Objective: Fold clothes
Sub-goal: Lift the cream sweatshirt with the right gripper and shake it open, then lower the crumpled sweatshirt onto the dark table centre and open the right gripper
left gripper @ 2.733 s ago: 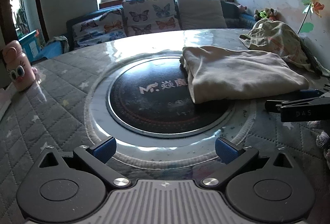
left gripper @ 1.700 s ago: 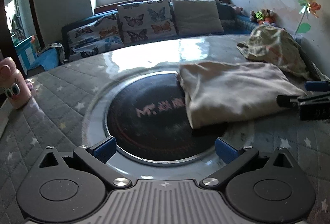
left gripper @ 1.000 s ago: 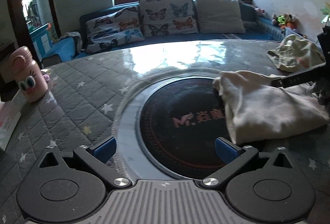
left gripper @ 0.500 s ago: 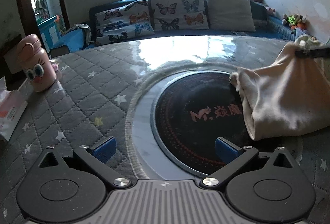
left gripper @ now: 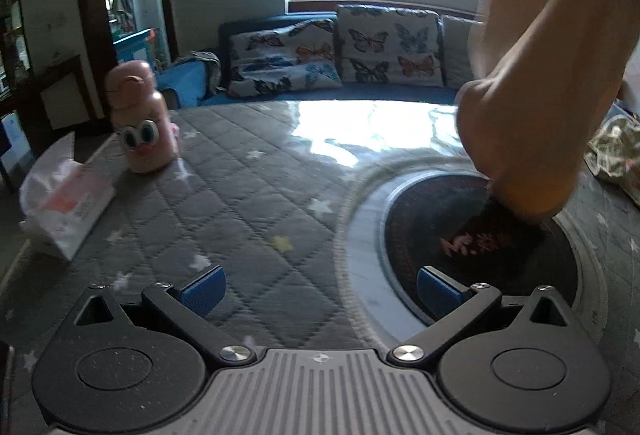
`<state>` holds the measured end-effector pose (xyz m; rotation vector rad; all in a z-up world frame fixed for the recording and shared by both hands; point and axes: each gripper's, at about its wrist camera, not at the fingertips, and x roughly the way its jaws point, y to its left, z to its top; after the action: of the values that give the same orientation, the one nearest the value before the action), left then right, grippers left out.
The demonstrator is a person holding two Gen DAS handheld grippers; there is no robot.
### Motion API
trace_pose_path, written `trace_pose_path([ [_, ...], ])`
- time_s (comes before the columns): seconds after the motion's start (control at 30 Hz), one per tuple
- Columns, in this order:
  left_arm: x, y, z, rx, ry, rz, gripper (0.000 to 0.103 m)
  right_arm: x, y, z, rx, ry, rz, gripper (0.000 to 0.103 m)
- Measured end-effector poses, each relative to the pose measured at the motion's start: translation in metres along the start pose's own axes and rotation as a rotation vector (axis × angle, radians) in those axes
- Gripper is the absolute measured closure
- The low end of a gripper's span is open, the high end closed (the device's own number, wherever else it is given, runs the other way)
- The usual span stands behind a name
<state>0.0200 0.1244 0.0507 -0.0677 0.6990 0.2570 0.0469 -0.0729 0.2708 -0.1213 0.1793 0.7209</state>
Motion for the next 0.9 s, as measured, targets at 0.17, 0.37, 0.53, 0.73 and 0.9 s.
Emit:
trace_pose_path([
  [0.17,-0.008,0.01,-0.004,-0.024,-0.009,-0.012,0.0,-0.003,0.017,-0.023,-0.081,0.124,0.017,0.091],
  [0.37,-0.014,0.0,-0.016,-0.002,-0.002,-0.057,0.0,-0.013,0.035,-0.064,-0.087,0.248,-0.035,0.08],
  [0.53,-0.016,-0.012,-0.027,0.019,0.014,-0.105,0.0,-0.03,0.048,-0.1,-0.042,0.324,-0.053,0.067],
  [0.73,-0.023,-0.018,-0.038,0.024,0.016,-0.132,0.0,-0.042,0.058,-0.14,0.012,0.399,-0.077,0.05],
  [0.9,-0.03,-0.019,-0.044,0.026,0.008,-0.126,0.0,-0.045,0.062,-0.164,0.091,0.444,-0.068,0.045],
])
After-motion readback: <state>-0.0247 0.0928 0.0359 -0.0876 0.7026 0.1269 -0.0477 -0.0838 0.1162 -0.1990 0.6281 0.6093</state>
